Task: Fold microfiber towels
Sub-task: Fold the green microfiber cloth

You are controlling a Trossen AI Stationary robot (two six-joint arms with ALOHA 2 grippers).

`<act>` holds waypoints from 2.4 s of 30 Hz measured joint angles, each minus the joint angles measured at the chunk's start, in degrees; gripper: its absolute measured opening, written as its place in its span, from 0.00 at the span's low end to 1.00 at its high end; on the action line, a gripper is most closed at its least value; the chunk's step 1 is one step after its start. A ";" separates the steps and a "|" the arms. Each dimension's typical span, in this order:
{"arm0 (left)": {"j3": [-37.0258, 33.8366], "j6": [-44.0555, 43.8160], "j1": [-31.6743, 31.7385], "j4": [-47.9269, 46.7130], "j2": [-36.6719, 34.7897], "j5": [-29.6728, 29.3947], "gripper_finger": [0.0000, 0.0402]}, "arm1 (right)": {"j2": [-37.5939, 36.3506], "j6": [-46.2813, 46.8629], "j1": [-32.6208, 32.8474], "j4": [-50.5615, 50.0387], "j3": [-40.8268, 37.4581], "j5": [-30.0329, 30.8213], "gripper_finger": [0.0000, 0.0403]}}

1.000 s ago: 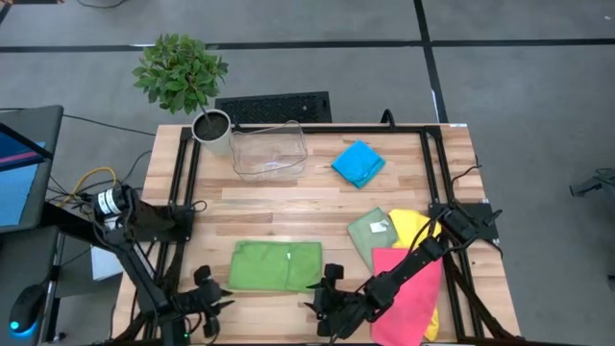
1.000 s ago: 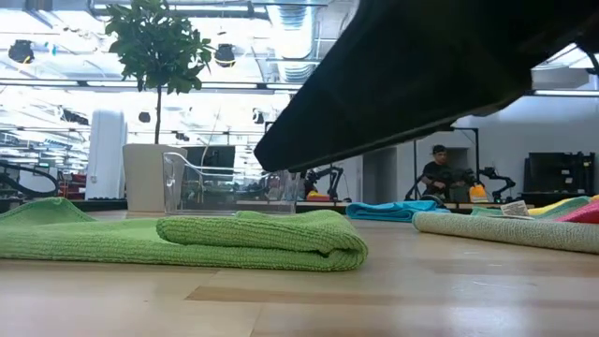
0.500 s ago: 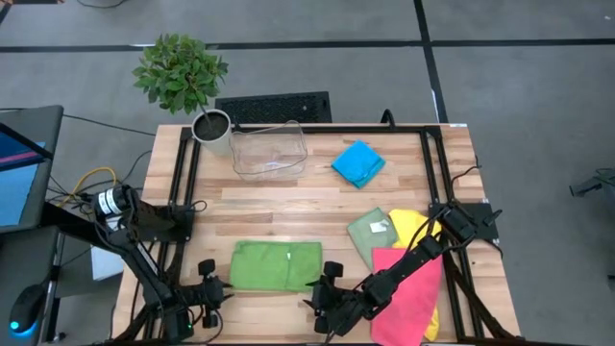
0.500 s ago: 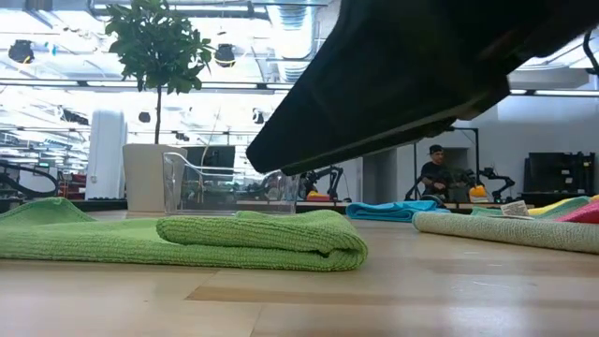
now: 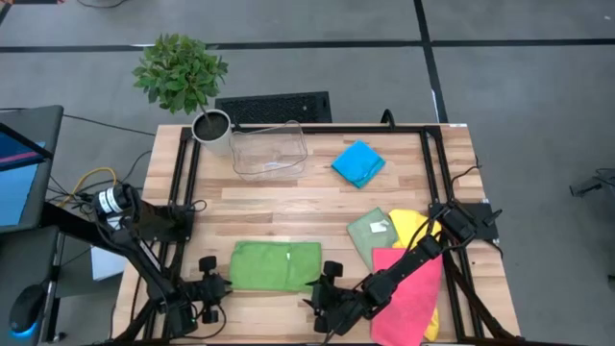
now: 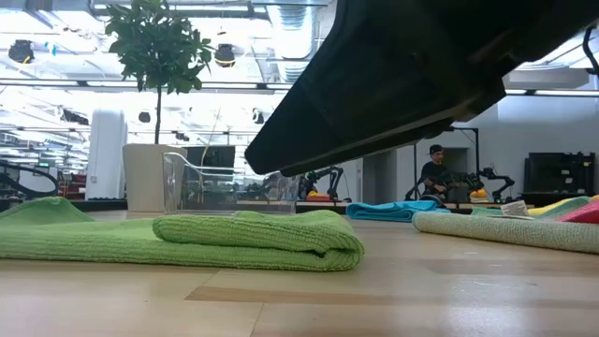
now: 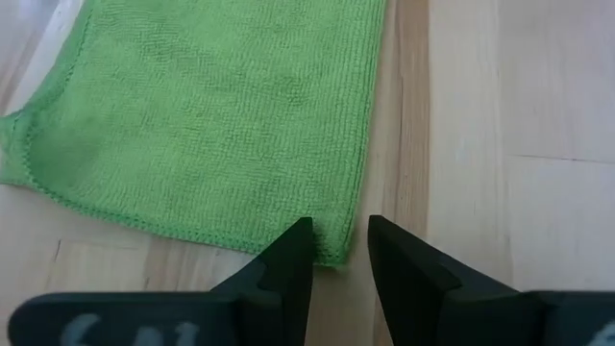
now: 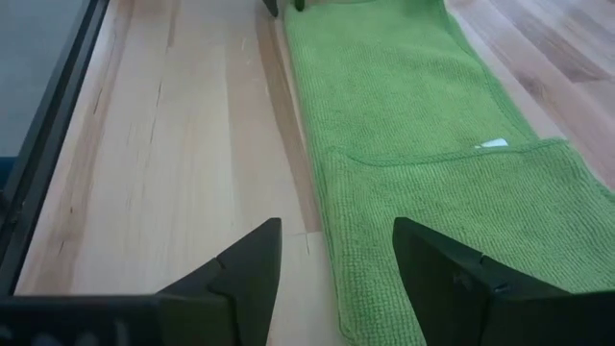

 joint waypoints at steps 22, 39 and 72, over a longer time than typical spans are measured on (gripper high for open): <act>14.63 10.84 12.66 -17.75 0.30 -5.01 0.00 | -0.31 4.34 1.50 -0.50 -0.02 2.18 0.56; 17.46 47.29 26.05 15.10 0.69 -2.36 0.00 | -0.37 24.66 7.90 -14.76 -0.02 13.83 0.56; 27.32 55.08 31.64 27.25 19.84 4.74 0.00 | -0.28 25.07 7.34 -15.90 -0.04 13.40 0.56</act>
